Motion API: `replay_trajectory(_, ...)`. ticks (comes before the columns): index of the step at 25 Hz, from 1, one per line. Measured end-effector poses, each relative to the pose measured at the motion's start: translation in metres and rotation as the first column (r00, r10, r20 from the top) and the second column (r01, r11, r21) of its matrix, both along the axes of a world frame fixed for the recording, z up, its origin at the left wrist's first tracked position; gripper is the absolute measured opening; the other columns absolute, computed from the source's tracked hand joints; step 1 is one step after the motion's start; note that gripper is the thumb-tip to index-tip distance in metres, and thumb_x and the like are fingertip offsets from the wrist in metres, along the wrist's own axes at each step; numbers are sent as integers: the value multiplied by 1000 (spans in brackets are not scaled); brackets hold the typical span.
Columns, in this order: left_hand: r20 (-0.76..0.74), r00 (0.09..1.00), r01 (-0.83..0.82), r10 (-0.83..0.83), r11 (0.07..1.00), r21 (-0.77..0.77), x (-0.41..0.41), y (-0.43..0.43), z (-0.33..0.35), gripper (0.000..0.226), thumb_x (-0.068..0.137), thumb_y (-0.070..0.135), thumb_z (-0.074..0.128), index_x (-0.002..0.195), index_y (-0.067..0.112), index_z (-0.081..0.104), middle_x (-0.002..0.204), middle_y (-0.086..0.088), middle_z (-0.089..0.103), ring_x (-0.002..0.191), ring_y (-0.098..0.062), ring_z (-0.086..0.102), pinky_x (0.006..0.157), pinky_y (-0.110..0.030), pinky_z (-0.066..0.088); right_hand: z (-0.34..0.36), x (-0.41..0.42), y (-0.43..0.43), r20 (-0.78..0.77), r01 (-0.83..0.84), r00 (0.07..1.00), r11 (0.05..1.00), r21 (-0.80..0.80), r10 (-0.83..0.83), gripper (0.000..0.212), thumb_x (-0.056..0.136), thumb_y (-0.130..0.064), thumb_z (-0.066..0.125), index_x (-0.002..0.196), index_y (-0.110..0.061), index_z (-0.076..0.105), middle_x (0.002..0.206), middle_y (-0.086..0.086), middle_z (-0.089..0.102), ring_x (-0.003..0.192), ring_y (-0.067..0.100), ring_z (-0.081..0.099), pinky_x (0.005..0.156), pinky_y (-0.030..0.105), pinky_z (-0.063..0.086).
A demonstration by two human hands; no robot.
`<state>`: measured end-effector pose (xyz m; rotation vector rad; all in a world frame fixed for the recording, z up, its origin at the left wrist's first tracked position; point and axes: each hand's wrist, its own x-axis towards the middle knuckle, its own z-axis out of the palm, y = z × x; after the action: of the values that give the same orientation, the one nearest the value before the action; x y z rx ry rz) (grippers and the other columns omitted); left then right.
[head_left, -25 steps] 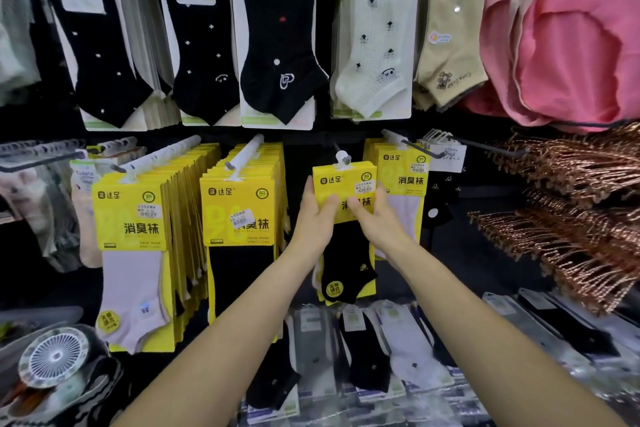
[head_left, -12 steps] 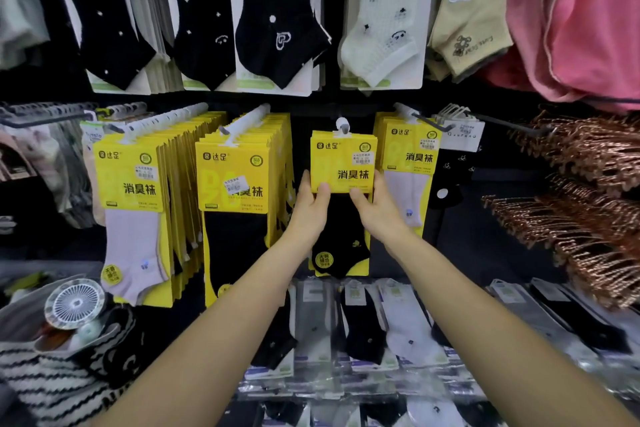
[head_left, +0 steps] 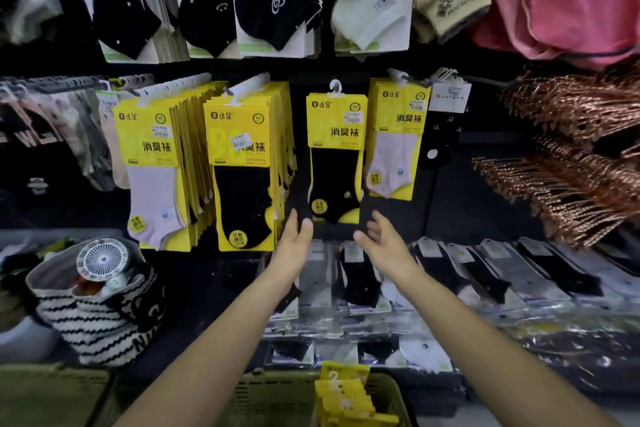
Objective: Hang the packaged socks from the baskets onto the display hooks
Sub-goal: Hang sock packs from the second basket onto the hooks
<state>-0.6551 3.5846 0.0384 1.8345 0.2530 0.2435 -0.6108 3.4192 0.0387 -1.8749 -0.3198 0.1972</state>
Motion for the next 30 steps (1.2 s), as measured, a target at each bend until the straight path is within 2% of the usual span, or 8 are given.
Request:
replay_trajectory(6, -172, 984, 43, -52, 998, -55, -69, -4, -69, 59, 99, 43, 29, 150, 20, 10, 158, 2, 12, 144, -19, 16, 114, -34, 17, -84, -58, -31, -193, -62, 980, 993, -97, 42, 58, 94, -25, 54, 145, -13, 28, 137, 10, 46, 115, 16, 49, 91, 26, 41)
replay_trajectory(9, -202, 976, 81, -88, 996, -43, -93, -11, -98, 55, 99, 37, 33, 149, 17, 19, 155, -1, 21, 141, -18, 23, 110, -26, 20, -121, -74, -40, -232, -78, 972, 976, -205, 29, 52, 92, -23, 58, 138, -6, 40, 117, 10, 57, 105, 20, 56, 89, 34, 47)
replay_trajectory(15, -322, 943, 112, -82, 991, 73, -138, -26, -167, 40, 95, 14, 51, 131, -1, 46, 133, -10, 51, 124, -27, 49, 89, -13, 37, -161, -97, -57, -334, -390, 912, 755, -527, 238, 61, 85, -32, 67, 136, -9, 44, 134, 11, 51, 121, 22, 52, 92, 27, 45)
replay_trajectory(17, -370, 923, 164, -109, 979, 119, -146, -32, -186, 39, 93, 11, 54, 128, -4, 48, 129, -10, 54, 122, -29, 51, 94, -18, 40, -167, -102, -63, -315, -420, 907, 634, -650, 278, 59, 82, -40, 69, 131, -13, 49, 130, 7, 54, 114, 21, 54, 89, 27, 45)
replay_trajectory(19, -452, 880, 231, -149, 964, 131, -156, -39, -207, 40, 90, 8, 58, 127, -2, 48, 127, -10, 55, 121, -27, 51, 99, -27, 40, -180, -112, -68, -356, -465, 885, 542, -699, 300, 62, 78, -44, 71, 128, -15, 49, 128, 4, 55, 109, 20, 55, 82, 26, 45)
replay_trajectory(22, -532, 814, 339, -232, 934, 111, -173, -55, -230, 45, 84, 11, 65, 127, 10, 51, 113, 6, 50, 111, -13, 50, 90, -21, 38, -206, -135, -72, -360, -482, 872, 463, -744, 331, 80, 73, -46, 75, 136, -14, 38, 138, 5, 47, 119, 23, 50, 85, 28, 43)
replay_trajectory(26, -559, 798, 315, -224, 947, 71, -184, -72, -250, 44, 84, 8, 63, 126, 15, 51, 118, 3, 56, 106, -8, 50, 87, -19, 40, -239, -163, -71, -353, -458, 888, 517, -723, 293, 90, 68, -36, 81, 138, -16, 28, 139, 9, 44, 121, 27, 48, 92, 38, 46)
replay_trajectory(30, -573, 811, 191, -116, 979, 71, -182, -77, -253, 44, 85, 4, 61, 126, 11, 49, 122, -5, 59, 102, -10, 51, 84, -19, 40, -249, -169, -69, -217, -338, 936, 545, -768, 276, 69, 75, -29, 75, 129, -17, 33, 129, 13, 51, 109, 32, 56, 80, 41, 51)
